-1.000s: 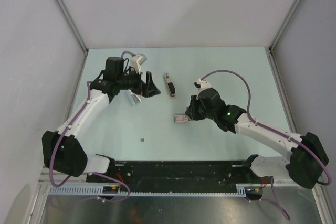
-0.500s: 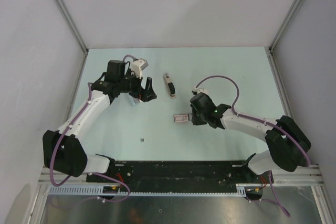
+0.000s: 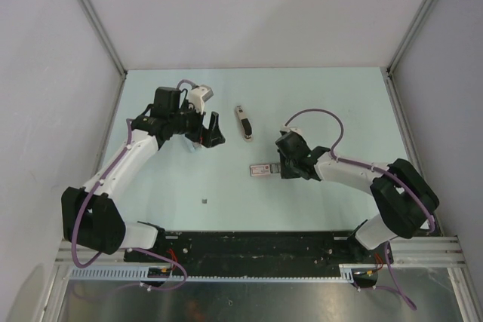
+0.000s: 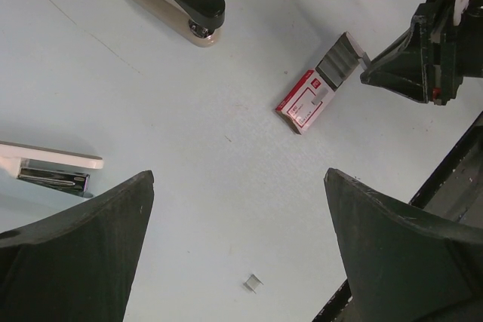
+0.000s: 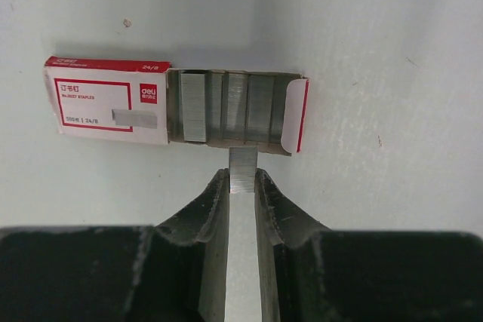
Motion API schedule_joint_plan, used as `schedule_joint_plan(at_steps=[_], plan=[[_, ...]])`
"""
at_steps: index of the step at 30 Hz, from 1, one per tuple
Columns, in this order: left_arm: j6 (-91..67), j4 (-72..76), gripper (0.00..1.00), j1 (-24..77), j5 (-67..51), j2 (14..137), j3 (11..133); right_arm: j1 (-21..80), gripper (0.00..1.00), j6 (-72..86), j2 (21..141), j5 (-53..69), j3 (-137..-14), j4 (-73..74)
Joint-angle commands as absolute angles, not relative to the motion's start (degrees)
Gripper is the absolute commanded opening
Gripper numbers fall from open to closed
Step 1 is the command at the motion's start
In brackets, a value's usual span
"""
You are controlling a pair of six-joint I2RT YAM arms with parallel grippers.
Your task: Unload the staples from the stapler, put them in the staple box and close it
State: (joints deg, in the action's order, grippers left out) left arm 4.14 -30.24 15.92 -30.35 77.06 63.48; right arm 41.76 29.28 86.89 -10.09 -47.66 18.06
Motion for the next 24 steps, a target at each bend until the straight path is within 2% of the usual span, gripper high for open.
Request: schedule_joint_plan(at_steps=[1, 24], plan=[[7.50, -30.44, 0.99, 16.24, -32.42, 77.09, 64.03, 41.64, 0.01, 27.76, 88.04, -10.30, -49.69, 16.61], [8.08, -30.63, 0.99, 16.26, -33.24, 77.12, 64.24, 41.78, 0.03, 26.38, 91.66, -10.19, -52.89, 16.55]])
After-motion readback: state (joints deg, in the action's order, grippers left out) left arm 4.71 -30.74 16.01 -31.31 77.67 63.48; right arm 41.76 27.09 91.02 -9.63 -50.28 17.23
